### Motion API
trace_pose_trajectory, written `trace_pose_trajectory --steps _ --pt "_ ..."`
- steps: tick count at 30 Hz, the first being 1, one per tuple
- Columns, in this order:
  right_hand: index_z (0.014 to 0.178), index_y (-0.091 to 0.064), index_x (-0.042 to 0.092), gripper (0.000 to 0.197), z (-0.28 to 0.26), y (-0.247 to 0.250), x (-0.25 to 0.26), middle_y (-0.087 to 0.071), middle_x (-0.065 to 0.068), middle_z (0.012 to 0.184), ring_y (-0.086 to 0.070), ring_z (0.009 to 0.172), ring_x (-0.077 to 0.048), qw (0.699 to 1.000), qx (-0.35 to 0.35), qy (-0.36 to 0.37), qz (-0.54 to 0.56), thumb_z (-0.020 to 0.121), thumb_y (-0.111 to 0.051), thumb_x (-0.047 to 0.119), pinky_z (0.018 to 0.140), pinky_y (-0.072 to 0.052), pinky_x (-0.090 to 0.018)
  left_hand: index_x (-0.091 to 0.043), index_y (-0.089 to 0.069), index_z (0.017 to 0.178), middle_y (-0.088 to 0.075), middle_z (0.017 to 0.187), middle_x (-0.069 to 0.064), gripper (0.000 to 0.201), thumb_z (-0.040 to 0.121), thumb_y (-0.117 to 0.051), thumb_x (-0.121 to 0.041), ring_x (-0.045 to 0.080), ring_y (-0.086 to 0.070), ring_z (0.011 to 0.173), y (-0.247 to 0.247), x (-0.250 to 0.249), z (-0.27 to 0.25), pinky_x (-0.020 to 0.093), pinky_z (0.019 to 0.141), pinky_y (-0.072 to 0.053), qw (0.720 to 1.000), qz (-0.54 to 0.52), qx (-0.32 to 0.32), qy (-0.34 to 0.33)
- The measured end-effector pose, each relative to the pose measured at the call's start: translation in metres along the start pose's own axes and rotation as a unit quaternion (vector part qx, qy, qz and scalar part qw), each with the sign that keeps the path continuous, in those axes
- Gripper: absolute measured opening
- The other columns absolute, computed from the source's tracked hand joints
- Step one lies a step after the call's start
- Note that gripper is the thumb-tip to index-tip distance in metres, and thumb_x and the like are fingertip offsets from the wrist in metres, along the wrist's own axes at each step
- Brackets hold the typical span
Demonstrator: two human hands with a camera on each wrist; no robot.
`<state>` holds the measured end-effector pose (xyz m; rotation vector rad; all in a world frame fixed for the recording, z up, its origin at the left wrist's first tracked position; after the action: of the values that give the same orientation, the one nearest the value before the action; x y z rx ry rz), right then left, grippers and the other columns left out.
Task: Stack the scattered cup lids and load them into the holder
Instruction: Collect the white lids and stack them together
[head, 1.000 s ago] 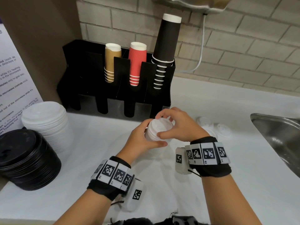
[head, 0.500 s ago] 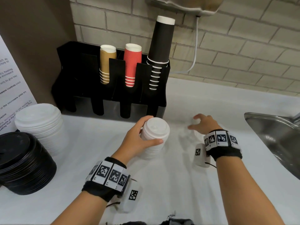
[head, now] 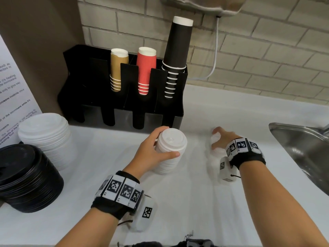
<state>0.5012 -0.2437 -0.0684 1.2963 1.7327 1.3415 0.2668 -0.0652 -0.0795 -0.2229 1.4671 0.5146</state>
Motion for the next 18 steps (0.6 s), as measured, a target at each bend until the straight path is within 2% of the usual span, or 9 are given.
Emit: trace_pose_trajectory --steps 2,3,4,6,8,10,13,18 --pt "0.119 -0.043 0.037 0.057 -0.013 0.013 0.019 -0.05 -0.014 0.109 -0.06 0.094 -0.038 0.989 -0.026 0.049 0.138 0.072 -0.075 0.032 0.089 -0.051 -0.049 -0.038 -0.049 0.129 -0.054 0.127 -0.022 0.072 0.069 -0.087 -0.028 0.004 -0.049 0.119 0.0 0.0 0.0 0.018 0.092 -0.043 1.0 -0.001 -0.001 -0.001" --pt "0.115 -0.044 0.037 0.054 -0.021 0.019 0.032 -0.049 -0.014 0.108 -0.061 0.09 -0.035 0.969 -0.036 0.087 0.227 0.073 -0.076 0.028 0.088 -0.053 -0.049 -0.038 -0.049 0.129 -0.054 0.127 -0.022 0.071 0.069 -0.087 -0.028 0.004 -0.049 0.119 0.0 0.0 0.0 0.016 0.091 -0.043 1.0 -0.001 -0.002 0.0" --pt "0.111 -0.046 0.035 0.05 -0.031 0.024 0.045 -0.048 -0.013 0.106 -0.06 0.084 -0.03 0.938 -0.041 0.13 0.32 0.073 -0.077 0.022 0.085 -0.055 -0.046 -0.038 -0.049 0.129 -0.054 0.127 -0.022 0.072 0.069 -0.087 -0.028 0.004 -0.049 0.119 0.0 0.0 0.0 0.016 0.09 -0.043 1.0 -0.001 -0.002 0.002" --pt "0.102 -0.046 0.03 0.047 -0.051 0.027 0.07 -0.051 -0.01 0.1 -0.059 0.077 -0.017 0.86 -0.039 0.212 0.462 0.073 -0.078 0.01 0.077 -0.054 -0.033 -0.039 -0.049 0.13 -0.054 0.127 -0.022 0.073 0.069 -0.087 -0.027 0.005 -0.05 0.118 0.0 0.0 0.0 0.016 0.09 -0.043 1.0 -0.002 -0.005 0.006" --pt "0.095 -0.044 0.026 0.045 -0.067 0.024 0.09 -0.053 -0.006 0.097 -0.059 0.073 -0.008 0.818 -0.024 0.264 0.51 0.075 -0.078 0.004 0.072 -0.05 -0.02 -0.04 -0.048 0.133 -0.054 0.128 -0.02 0.075 0.07 -0.086 -0.026 0.005 -0.05 0.117 0.0 0.0 -0.001 0.017 0.09 -0.043 1.0 -0.007 -0.004 0.012" --pt "0.089 -0.045 0.024 0.042 -0.076 0.017 0.106 -0.054 -0.004 0.097 -0.058 0.08 -0.012 0.803 0.011 0.299 0.515 0.073 -0.08 0.007 0.076 -0.049 -0.023 -0.039 -0.046 0.137 -0.057 0.128 -0.017 0.079 0.071 -0.086 -0.027 0.004 -0.052 0.116 -0.001 0.0 0.0 0.017 0.088 -0.045 1.0 -0.013 -0.001 0.015" --pt "0.086 -0.049 0.021 0.038 -0.085 0.007 0.117 -0.056 -0.004 0.098 -0.057 0.089 -0.017 0.806 0.052 0.339 0.483 0.067 -0.081 0.017 0.079 -0.048 -0.031 -0.038 -0.047 0.138 -0.061 0.123 -0.015 0.079 0.07 -0.086 -0.028 0.001 -0.054 0.113 -0.001 -0.002 0.0 0.017 0.087 -0.046 1.0 -0.013 0.002 0.012" --pt "0.104 -0.06 0.02 0.039 -0.089 -0.001 0.119 -0.059 0.002 0.111 -0.057 0.104 -0.015 0.806 0.074 0.382 0.446 0.07 -0.079 0.017 0.088 -0.048 -0.029 -0.044 -0.048 0.13 -0.061 0.119 -0.019 0.075 0.068 -0.087 -0.032 -0.003 -0.054 0.11 -0.001 -0.002 0.0 0.016 0.083 -0.046 1.0 -0.012 0.0 0.016"
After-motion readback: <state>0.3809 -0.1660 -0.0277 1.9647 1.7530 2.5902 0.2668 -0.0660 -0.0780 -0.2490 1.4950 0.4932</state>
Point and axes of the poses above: each hand's wrist, its own z-axis towards the middle knuckle, its own y-axis out of the back of the hand, x = y × z, the point moved 6 cm from there along z, towards the middle knuckle
